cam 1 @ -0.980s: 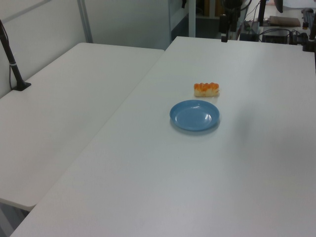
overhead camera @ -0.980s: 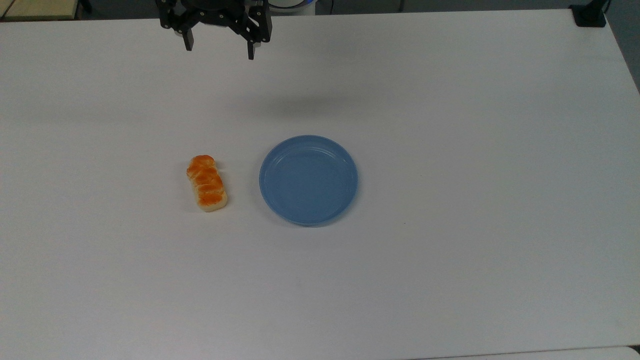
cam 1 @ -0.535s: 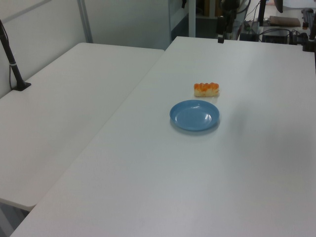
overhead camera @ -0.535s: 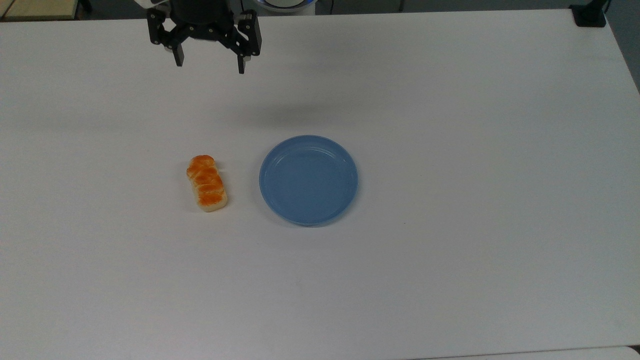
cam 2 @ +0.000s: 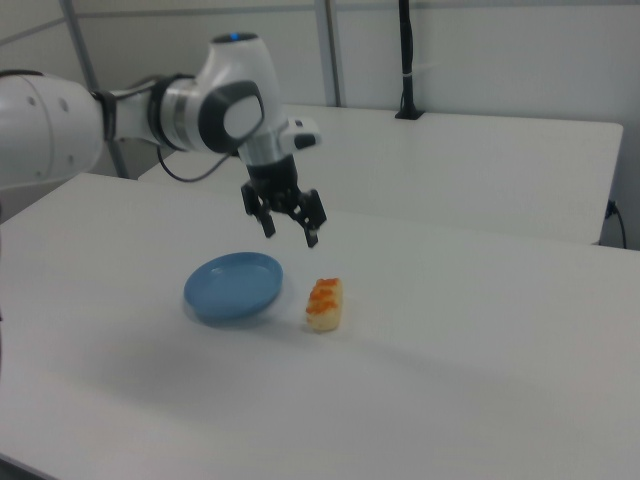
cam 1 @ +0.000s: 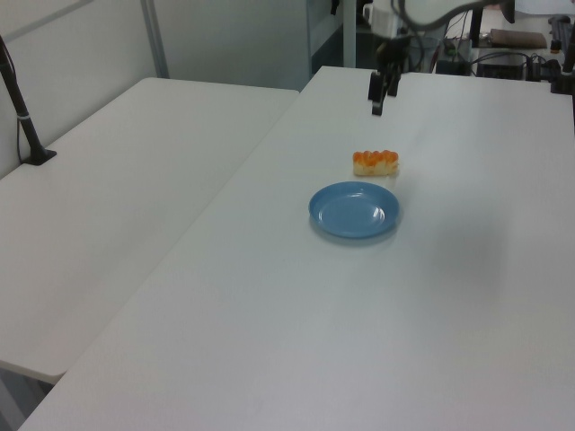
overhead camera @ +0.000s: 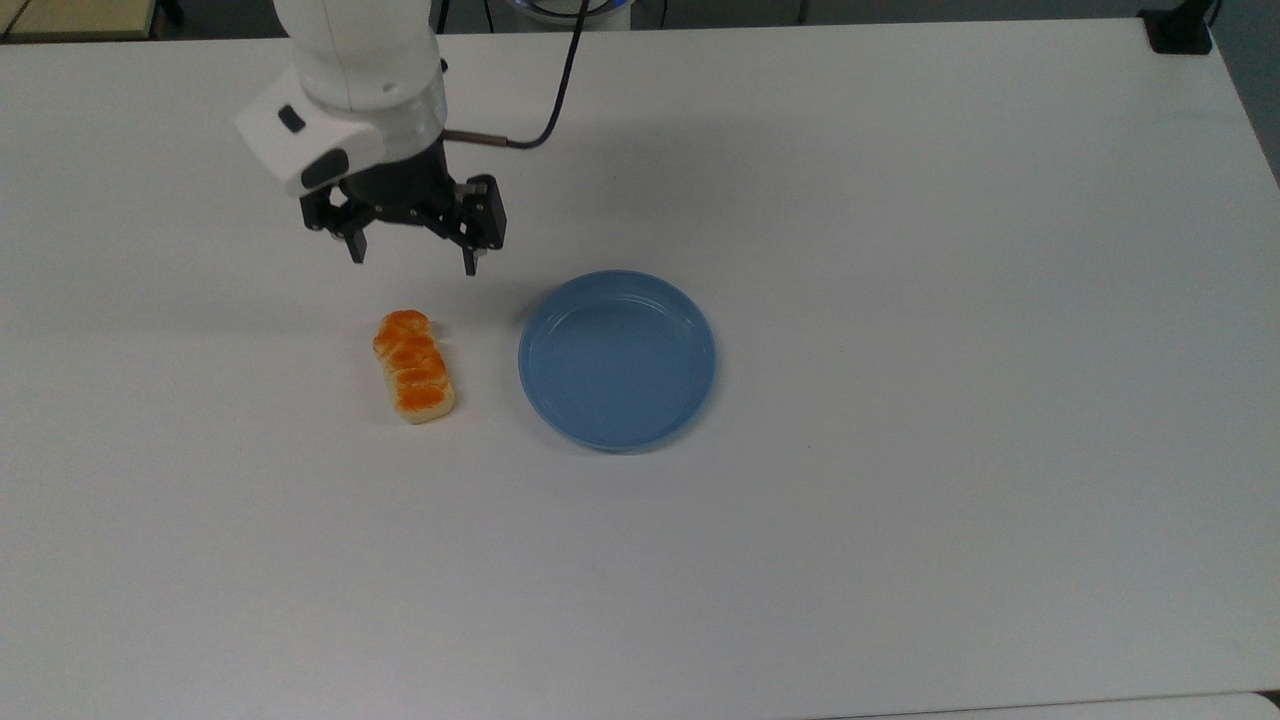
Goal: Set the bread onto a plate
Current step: 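Move the open gripper down over the orange-topped bread roll, then close the gripper on the bread roll and lift it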
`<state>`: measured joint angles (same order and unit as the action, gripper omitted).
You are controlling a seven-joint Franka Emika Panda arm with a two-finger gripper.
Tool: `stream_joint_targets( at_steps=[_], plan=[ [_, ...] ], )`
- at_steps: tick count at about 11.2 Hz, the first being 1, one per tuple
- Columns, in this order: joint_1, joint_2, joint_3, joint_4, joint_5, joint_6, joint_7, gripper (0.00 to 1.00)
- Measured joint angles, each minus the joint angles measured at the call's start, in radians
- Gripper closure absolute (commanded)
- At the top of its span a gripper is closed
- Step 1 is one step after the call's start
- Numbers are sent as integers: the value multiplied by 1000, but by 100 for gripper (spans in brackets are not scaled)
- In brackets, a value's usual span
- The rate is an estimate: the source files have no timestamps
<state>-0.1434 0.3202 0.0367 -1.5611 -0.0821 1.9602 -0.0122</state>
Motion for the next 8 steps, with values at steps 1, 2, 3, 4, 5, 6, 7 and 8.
stream_joint_targets(
  at_steps=[1, 2, 3, 4, 5, 6, 7, 8],
  plan=[
    [0, 38, 0, 0, 0, 23, -12, 0],
    [0, 72, 0, 0, 0, 38, -39, 0],
    [-1, 97, 0, 1, -1, 43, -77, 0],
    [-6, 117, 0, 1, -3, 46, -121, 0],
    [-15, 134, -1, 2, -4, 60, -164, 0],
    [-24, 151, -1, 2, -4, 80, -197, 0],
    [-33, 166, -2, 2, -5, 96, -222, 0],
    [-42, 181, -5, 2, -6, 100, -252, 0]
  ],
)
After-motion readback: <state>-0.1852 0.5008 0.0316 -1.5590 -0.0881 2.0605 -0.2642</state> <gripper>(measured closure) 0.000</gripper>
